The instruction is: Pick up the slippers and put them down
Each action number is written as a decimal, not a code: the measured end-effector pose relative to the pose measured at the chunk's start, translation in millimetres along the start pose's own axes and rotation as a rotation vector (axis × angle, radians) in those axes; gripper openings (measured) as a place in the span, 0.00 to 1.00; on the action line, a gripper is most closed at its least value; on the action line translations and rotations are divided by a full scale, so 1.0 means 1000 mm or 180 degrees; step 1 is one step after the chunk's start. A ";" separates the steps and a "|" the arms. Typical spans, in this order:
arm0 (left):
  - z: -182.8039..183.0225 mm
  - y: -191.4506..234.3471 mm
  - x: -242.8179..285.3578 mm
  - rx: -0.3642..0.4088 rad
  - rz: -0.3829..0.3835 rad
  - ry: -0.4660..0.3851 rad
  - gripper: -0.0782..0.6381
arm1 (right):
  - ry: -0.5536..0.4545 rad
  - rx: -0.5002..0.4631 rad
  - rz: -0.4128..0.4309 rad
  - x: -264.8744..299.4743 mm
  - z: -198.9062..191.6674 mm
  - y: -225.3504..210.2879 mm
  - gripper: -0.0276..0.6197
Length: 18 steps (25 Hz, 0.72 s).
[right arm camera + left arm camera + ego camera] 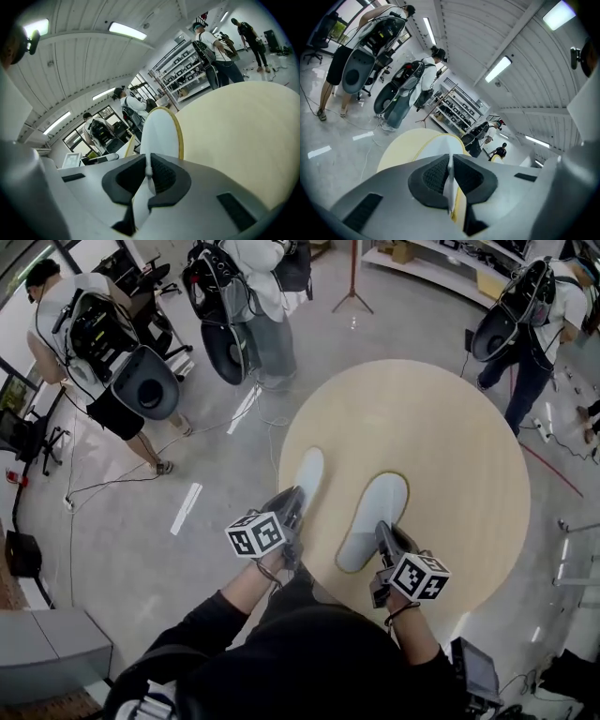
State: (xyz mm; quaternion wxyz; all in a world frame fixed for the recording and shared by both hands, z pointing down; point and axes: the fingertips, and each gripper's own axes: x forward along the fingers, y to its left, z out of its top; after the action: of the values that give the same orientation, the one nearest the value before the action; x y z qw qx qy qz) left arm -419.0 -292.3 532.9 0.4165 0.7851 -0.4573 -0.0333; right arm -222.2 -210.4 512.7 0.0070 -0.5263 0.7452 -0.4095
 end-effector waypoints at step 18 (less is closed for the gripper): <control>-0.015 0.189 0.120 -0.0144 0.0423 0.0494 0.15 | 0.1053 -0.0109 -0.0376 0.263 -0.110 -0.027 0.09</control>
State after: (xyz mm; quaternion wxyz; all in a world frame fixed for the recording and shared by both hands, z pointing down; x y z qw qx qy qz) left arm -473.6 -416.6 711.0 0.4696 0.7437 -0.4738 0.0450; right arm -367.3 -354.9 712.8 -0.1487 -0.4947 0.7107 -0.4775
